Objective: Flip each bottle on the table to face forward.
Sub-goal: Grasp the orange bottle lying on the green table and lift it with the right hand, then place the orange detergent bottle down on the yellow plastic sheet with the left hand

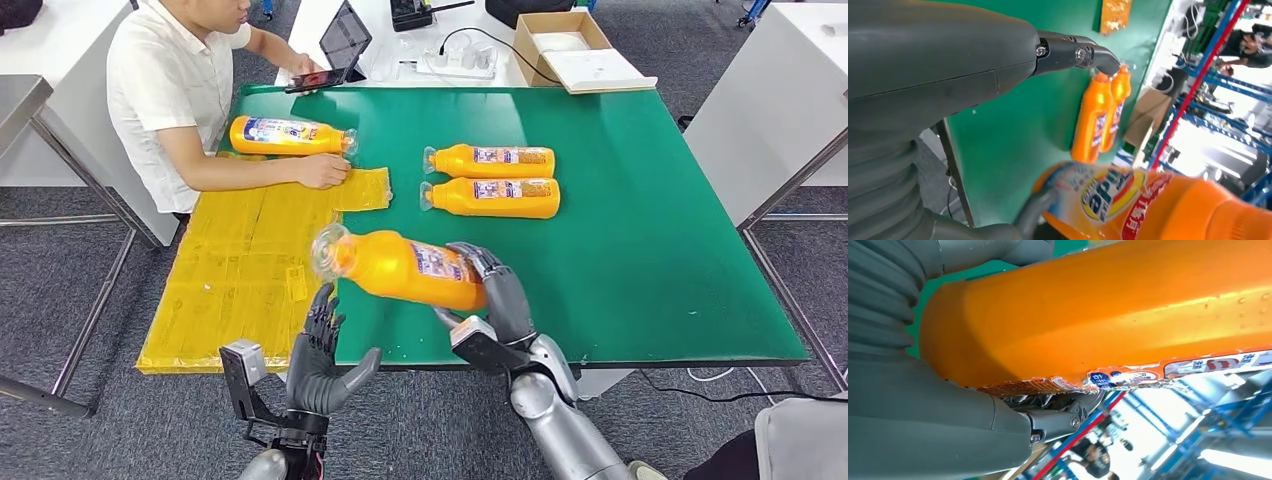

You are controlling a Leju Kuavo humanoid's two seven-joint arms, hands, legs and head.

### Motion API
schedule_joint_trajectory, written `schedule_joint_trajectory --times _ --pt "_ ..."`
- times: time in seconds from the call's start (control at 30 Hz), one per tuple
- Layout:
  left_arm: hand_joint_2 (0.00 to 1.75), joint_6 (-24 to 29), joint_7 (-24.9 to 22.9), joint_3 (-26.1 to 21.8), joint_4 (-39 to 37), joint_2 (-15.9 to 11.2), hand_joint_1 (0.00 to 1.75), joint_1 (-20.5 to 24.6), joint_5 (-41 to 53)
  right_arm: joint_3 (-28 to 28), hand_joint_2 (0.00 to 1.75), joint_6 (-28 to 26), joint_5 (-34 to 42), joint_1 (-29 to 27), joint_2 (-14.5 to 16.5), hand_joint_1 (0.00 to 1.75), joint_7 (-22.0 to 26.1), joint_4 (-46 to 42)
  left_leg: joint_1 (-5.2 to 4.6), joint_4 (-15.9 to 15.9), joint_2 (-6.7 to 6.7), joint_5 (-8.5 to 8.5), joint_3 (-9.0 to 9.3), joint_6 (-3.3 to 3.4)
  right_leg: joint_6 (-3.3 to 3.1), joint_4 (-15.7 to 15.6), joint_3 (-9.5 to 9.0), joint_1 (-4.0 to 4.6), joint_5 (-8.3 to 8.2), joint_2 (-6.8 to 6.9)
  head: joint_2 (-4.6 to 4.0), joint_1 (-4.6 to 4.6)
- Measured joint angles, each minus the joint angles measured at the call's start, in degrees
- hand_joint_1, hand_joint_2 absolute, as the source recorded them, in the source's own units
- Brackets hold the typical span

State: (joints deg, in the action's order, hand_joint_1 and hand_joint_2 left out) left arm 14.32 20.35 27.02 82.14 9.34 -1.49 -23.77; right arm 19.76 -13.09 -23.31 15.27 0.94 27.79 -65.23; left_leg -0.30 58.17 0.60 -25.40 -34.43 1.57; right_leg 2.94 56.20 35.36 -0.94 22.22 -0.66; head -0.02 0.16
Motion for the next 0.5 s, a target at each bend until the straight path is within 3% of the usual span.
schedule_joint_trajectory --times 0.5 --pt "1.75 -0.81 0.32 -0.32 0.0 0.13 0.0 0.1 -0.05 3.69 1.75 -0.02 0.38 0.02 0.9 1.75 0.54 0.09 0.0 0.0 0.0 0.0 -0.02 0.0 0.0 0.0 0.01 0.0 0.0 0.0 0.0 0.01"
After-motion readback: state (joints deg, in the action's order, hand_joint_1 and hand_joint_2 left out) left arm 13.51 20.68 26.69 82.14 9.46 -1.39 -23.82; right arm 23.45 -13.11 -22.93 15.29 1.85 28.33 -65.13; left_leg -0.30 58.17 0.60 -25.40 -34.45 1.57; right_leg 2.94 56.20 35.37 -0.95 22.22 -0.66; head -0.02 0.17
